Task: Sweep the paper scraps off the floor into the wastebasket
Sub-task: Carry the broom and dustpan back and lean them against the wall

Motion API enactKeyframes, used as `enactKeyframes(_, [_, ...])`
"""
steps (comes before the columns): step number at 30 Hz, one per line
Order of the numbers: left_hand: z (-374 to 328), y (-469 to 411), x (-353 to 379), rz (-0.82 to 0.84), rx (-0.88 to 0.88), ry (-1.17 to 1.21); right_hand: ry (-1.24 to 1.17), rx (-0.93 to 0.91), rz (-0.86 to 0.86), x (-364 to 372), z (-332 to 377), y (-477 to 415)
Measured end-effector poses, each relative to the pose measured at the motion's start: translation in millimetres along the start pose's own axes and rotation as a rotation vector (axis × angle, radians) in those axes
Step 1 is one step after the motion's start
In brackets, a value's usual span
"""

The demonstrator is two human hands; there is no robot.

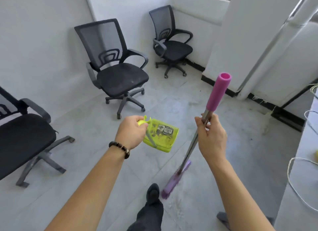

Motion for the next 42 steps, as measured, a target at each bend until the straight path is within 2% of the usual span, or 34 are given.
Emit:
enactKeyframes(4, [-45.0,-109.9,40.8,0.063,0.012,-0.05,0.026,0.111,-0.103,-2.0,-16.7,-102.5])
enactKeyframes(11, [-149.3,-262.3,112.4,0.249,0.14,-0.148,0.001,0.197,-0.327,-35.4,-36.3,-238.0])
enactKeyframes(15, [-163.7,-339.3,155.8,0.305,0.086,-0.071,-0.023,0.253,-0.431,-26.1,-70.0,-307.4])
enactKeyframes(21, [-216.4,-476.0,218.3,0.348,0.069,-0.027,0.011,0.304,-0.425,9.7,-137.8,-473.8])
enactKeyframes(29, [-337.9,-651.4,254.3,0.427,0.115,0.054,0.112,0.229,-0.369,40.7,-124.5,-704.6])
enactKeyframes(32, [-359.0,-719.7,284.3,0.477,0.155,0.002,0.133,0.249,-0.387,58.0,-140.0,-774.0])
enactKeyframes(36, [-380.2,-821.0,342.8,0.544,0.296,-0.159,0.127,0.379,-0.458,86.3,-174.2,-839.6])
enactKeyframes(39, [-406.7,-897.2,381.8,0.646,0.377,-0.317,0.141,0.486,-0.532,100.7,-187.5,-878.8])
enactKeyframes(42, [-441.0,-956.4,413.9,0.745,0.421,-0.386,0.162,0.517,-0.609,100.6,-178.9,-918.6])
Point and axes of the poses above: each hand's wrist, its own y-axis away from the middle knuckle, its own x-axis out of the palm, z = x × y, the point moved 1 cm from there along -y, towards the middle knuckle, and after that the axes turned 1 degree about x, right-handed, at the moved point
